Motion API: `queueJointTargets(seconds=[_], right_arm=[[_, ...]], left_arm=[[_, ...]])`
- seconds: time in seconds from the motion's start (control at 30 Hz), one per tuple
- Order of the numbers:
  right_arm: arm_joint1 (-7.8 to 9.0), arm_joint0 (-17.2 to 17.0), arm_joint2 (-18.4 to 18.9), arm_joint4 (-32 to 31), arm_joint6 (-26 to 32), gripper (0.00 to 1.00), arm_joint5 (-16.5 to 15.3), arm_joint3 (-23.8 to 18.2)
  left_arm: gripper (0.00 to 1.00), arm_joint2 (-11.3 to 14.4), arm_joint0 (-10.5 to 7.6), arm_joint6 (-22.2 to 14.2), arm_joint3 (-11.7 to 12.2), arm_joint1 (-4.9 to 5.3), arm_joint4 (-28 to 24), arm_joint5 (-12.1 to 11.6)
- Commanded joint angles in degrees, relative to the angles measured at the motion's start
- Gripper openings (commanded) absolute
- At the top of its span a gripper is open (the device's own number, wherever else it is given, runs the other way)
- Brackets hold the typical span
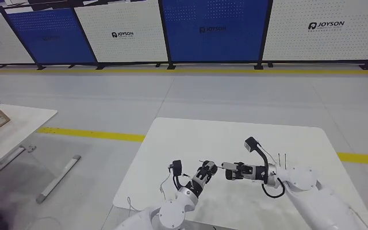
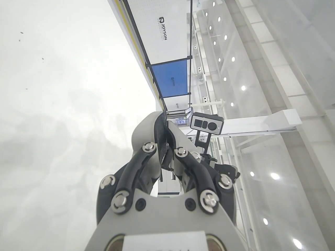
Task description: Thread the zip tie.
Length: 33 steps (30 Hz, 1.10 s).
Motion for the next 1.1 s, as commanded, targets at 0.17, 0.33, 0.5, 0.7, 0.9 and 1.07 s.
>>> queueJointTargets(seconds=[0.17,0.33,0.5,0.7,0.9,1.07], right_arm=[[-0.44,0.2,0.1,0.2,0.8,0.27,0.6,1.0],[-0.73,0.3,0.2,0.4,1.3,0.23,0.6,1.7],[-1.01,0.4,0.5,0.8,1.7,0.23,0.8,2.7],[-1.26,0.5,0.8,0.8,2.1,0.23,1.1,3.2],[-1.46,0.3,1.2,0.9,2.3,0.00,1.1,3.5],[-1.59,0.2,1.5,0.6,2.5,0.00,1.3,3.5]], left_arm=[[0.00,-1.7,1.12,-1.5,0.0,-0.53,0.3,-0.2],[0.00,-2.6,1.65,-2.2,0.2,-0.98,0.6,-0.2],[0.00,-3.4,2.33,-2.8,0.1,-1.39,1.8,-0.3],[0.00,-3.9,2.87,-3.9,0.4,-1.92,2.8,0.1],[0.00,-4.6,3.59,-4.6,0.4,-2.43,3.6,0.0],[0.00,-5.3,4.13,-4.9,0.3,-2.83,4.1,0.2]])
